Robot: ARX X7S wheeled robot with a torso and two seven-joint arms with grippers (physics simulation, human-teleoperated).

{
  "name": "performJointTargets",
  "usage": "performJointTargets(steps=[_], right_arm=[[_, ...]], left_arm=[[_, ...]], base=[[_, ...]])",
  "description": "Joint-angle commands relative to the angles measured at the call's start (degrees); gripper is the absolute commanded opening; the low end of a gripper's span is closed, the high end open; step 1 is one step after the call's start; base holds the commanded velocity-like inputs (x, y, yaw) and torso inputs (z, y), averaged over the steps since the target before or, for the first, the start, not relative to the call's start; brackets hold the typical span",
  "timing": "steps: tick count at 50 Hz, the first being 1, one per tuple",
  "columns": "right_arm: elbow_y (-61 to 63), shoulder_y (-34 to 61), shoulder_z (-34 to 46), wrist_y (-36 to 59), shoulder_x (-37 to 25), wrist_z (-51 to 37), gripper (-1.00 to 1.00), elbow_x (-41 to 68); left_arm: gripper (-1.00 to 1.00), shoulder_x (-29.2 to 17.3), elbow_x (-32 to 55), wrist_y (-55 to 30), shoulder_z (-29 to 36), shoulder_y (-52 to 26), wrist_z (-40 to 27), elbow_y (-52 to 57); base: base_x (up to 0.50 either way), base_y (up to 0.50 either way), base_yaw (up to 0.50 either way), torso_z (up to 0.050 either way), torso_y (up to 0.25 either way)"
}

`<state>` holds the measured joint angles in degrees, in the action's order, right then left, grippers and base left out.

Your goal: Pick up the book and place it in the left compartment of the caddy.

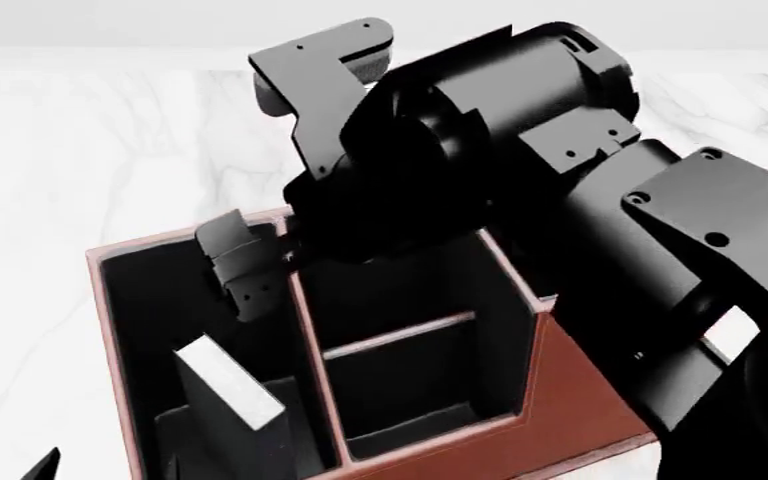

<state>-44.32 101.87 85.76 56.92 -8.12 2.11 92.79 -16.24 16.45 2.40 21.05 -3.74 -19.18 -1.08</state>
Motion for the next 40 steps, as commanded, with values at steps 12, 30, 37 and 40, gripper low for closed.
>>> performJointTargets(steps=[12, 30, 37, 40], right_arm=[[62.35, -43.8, -20.9, -56.88, -39.21, -33.2, 1.0, -18.53], [62.7, -64.32, -17.45, -70.67, -41.4, -52.26, 1.0, -48.83], [62.23, -64.15, -17.55, -69.04, -41.28, -53.83, 1.0, -48.77], [62.71, -64.08, -17.55, -68.77, -41.37, -54.02, 1.0, -48.78]], left_arm=[[1.0, -1.05, 0.89, -0.81, -0.29, 1.03, -1.11, 3.58], [1.0, -1.8, -0.14, -0.9, -0.03, 2.05, -2.72, 7.03], [1.0, -1.99, -0.35, -1.0, 0.16, 2.19, -3.03, 7.85], [1.0, -2.01, -0.29, -1.12, 0.24, 2.13, -3.06, 8.0]], base=[[0.0, 0.0, 0.0, 0.0, 0.0], [0.0, 0.0, 0.0, 0.0, 0.0], [0.0, 0.0, 0.0, 0.0, 0.0], [0.0, 0.0, 0.0, 0.0, 0.0]])
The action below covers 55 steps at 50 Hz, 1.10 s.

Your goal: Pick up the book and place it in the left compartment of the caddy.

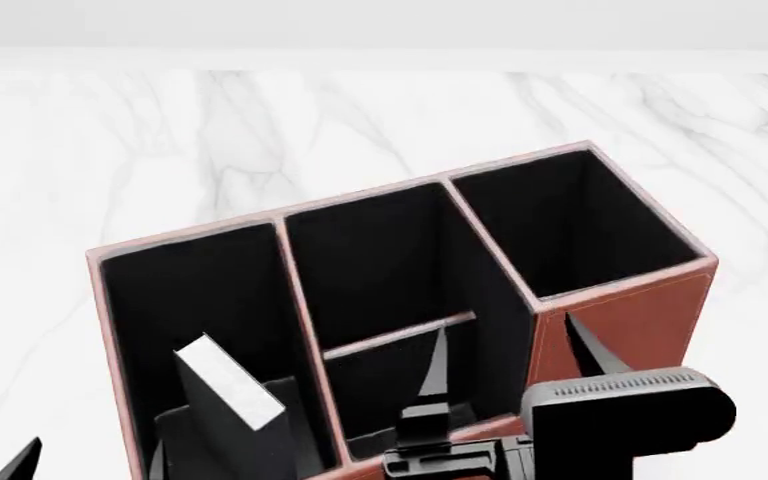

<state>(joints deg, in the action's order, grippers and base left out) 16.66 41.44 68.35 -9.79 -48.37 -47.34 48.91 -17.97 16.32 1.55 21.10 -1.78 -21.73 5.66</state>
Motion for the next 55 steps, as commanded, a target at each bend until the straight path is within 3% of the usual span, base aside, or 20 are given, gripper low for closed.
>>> performJointTargets(steps=[1, 7, 15, 20, 24, 31, 35, 55], right_arm=[[2.21, -3.63, -0.12, -1.9, -1.28, -4.79, 1.0, -5.02], [3.55, -3.27, -0.16, -1.27, -1.62, -5.09, 1.0, -5.12], [7.58, 3.27, -1.32, 6.06, -2.96, -5.01, 1.0, -0.79], [10.19, 10.52, -3.19, 12.71, -3.54, -3.98, 1.0, 6.37], [11.99, 19.59, -6.09, 19.22, -4.13, -1.62, 1.0, 16.58], [10.22, 29.0, -8.69, 25.38, -2.75, 0.63, 1.0, 23.74], [10.01, 34.84, -9.68, 30.52, -2.47, -3.76, 1.0, 25.3], [4.33, 49.66, -12.31, 40.43, 1.02, -4.07, 1.0, 31.23]], left_arm=[[1.0, -0.33, -0.06, -0.35, 0.19, 0.16, -0.51, 1.51], [1.0, -0.68, 0.62, -2.01, -0.04, -0.19, -1.1, 3.65], [1.0, -3.67, 5.72, -15.23, -2.17, -6.09, -4.22, 17.79], [1.0, -4.98, 12.32, -26.07, -4.03, -13.99, -5.83, 25.69], [1.0, -5.04, 15.91, -34.97, -5.59, -24.54, -8.77, 29.83], [1.0, -4.05, 20.91, -44.16, -7.14, -36.89, -11.64, 31.77], [1.0, -3.39, 22.58, -47.55, -7.76, -43.05, -12.89, 32.29], [1.0, -0.61, 28.56, -58.71, -10.1, -63.49, -17.96, 32.01]], base=[[0.0, 0.0, 0.0, 0.0, 0.0], [0.0, 0.0, 0.0, 0.0, 0.0], [0.0, 0.0, 0.0, 0.0, 0.0], [0.0, 0.0, 0.0, 0.0, 0.0], [0.0, 0.0, 0.0, 0.0, 0.0], [0.0, 0.0, 0.0, 0.0, 0.0], [0.0, 0.0, 0.0, 0.0, 0.0], [0.0, 0.0, 0.0, 0.0, 0.0]])
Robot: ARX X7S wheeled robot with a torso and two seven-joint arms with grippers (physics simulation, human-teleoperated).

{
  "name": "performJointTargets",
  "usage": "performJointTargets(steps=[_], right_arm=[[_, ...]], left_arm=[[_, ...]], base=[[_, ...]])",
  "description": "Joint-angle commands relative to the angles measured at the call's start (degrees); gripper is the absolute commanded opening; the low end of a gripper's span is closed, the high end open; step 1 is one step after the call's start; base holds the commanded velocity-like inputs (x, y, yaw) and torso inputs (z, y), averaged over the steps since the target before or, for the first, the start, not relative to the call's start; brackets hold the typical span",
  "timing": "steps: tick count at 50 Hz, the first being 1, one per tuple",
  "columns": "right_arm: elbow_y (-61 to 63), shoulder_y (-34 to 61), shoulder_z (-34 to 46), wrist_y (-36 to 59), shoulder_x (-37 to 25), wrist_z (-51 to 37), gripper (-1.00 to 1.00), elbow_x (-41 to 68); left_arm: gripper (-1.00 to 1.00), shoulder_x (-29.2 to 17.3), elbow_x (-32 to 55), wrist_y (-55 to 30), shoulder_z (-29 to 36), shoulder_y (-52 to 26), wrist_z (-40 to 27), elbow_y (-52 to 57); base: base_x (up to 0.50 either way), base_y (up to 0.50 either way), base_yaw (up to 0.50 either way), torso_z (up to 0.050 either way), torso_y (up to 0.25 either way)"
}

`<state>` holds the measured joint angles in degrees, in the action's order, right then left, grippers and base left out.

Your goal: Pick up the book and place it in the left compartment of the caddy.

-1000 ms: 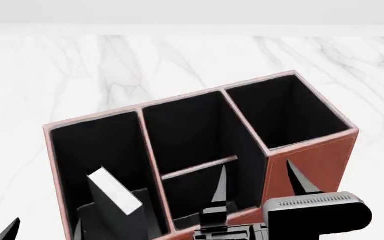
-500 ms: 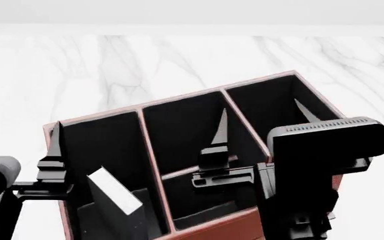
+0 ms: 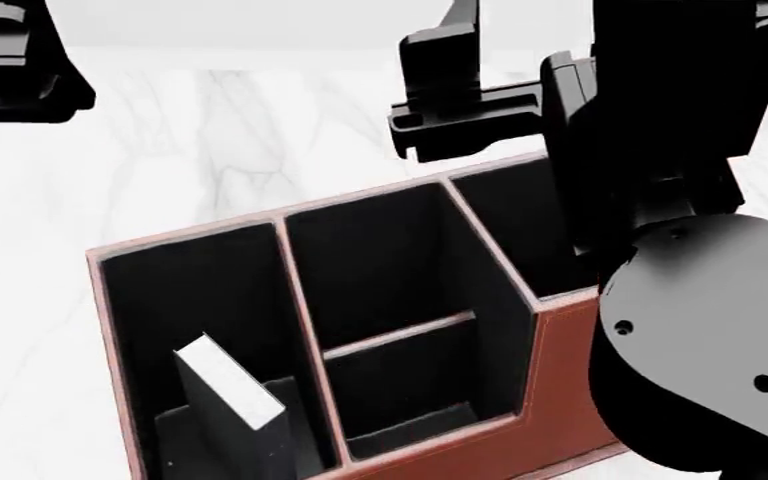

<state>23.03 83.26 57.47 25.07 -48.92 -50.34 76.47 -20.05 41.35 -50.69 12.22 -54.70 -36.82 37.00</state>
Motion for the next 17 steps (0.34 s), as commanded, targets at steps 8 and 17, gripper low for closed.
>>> performJointTargets(steps=[8, 17], right_arm=[[-1.46, 9.73, -1.95, 6.85, 1.88, -1.96, 1.0, 4.99], [-1.43, 9.71, -2.07, 6.73, 1.99, -1.84, 1.0, 4.83]], left_arm=[[1.0, 1.69, 5.19, -8.4, -1.97, -13.03, -4.22, 1.66], [1.0, 1.75, 5.47, -8.25, -1.7, -13.06, -4.42, 1.87]], base=[[0.0, 0.0, 0.0, 0.0, 0.0], [0.0, 0.0, 0.0, 0.0, 0.0]])
